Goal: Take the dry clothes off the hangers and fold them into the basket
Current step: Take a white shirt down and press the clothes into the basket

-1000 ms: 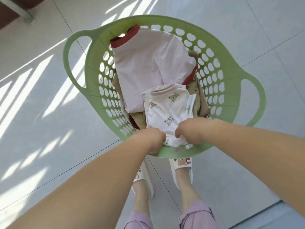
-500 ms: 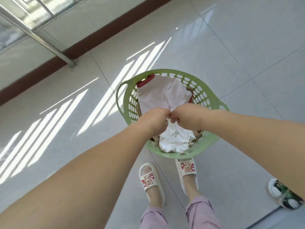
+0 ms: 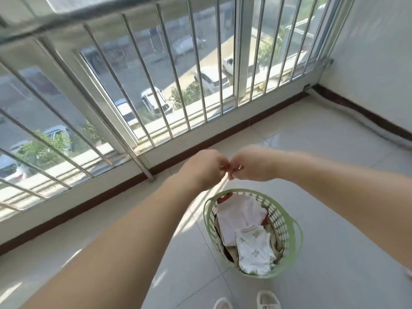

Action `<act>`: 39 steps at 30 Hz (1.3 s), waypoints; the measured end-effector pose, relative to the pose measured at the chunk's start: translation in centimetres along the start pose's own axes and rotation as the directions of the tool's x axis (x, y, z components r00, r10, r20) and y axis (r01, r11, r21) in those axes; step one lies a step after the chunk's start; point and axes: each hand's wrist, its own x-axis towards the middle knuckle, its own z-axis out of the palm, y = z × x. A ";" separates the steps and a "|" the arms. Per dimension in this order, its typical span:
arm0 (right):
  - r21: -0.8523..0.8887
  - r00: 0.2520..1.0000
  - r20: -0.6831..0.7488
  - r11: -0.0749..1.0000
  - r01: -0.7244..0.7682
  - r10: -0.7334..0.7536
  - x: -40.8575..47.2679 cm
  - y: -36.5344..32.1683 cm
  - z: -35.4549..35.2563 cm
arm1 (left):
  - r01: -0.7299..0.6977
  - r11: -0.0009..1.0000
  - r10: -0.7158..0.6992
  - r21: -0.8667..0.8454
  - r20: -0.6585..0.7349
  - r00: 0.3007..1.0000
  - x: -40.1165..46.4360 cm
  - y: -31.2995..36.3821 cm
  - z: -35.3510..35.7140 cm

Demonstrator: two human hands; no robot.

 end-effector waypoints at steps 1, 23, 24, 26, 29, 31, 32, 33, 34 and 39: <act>-0.022 1.000 -0.026 1.000 0.009 -0.009 -0.8 -0.8 -1.7 | -0.010 1.000 0.011 0.026 -0.020 1.000 -0.5 0.4 -2.1; -0.178 0.384 -0.853 0.890 0.420 -0.352 -15.3 -18.4 -25.6 | 0.083 0.992 0.037 0.100 -0.827 0.560 -18.2 8.9 -33.2; -0.208 0.348 -0.859 0.878 0.430 -0.374 -15.9 -19.7 -26.7 | 0.101 0.988 0.047 0.117 -0.847 0.529 -19.4 9.0 -34.5; -0.217 0.319 -0.865 0.863 0.455 -0.386 -16.5 -21.4 -28.1 | 0.133 0.981 0.054 0.139 -0.865 0.500 -21.0 9.1 -36.2; -0.241 0.285 -0.864 0.839 0.487 -0.414 -17.4 -24.8 -30.1 | 0.183 0.970 0.068 0.163 -0.896 0.439 -23.7 8.5 -38.9; -0.258 0.259 -0.867 0.827 0.499 -0.426 -17.5 -26.6 -31.3 | 0.204 0.961 0.091 0.184 -0.914 0.395 -24.9 7.8 -40.3; -0.268 0.237 -0.869 0.816 0.513 -0.434 -17.4 -27.7 -31.8 | 0.220 0.955 0.106 0.198 -0.922 0.373 -25.6 7.4 -41.0; -0.274 0.220 -0.872 0.808 0.522 -0.438 -17.3 -28.7 -32.3 | 0.236 0.949 0.115 0.208 -0.928 0.355 -26.3 6.9 -41.7; -0.285 0.192 -0.876 0.798 0.532 -0.442 -16.9 -30.1 -32.9 | 0.256 0.940 0.133 0.225 -0.935 0.330 -27.1 6.1 -42.7; -0.330 0.056 -0.894 0.736 0.591 -0.445 -15.5 -37.0 -36.0 | 0.571 0.755 0.387 0.323 -0.922 0.009 -30.9 1.7 -48.3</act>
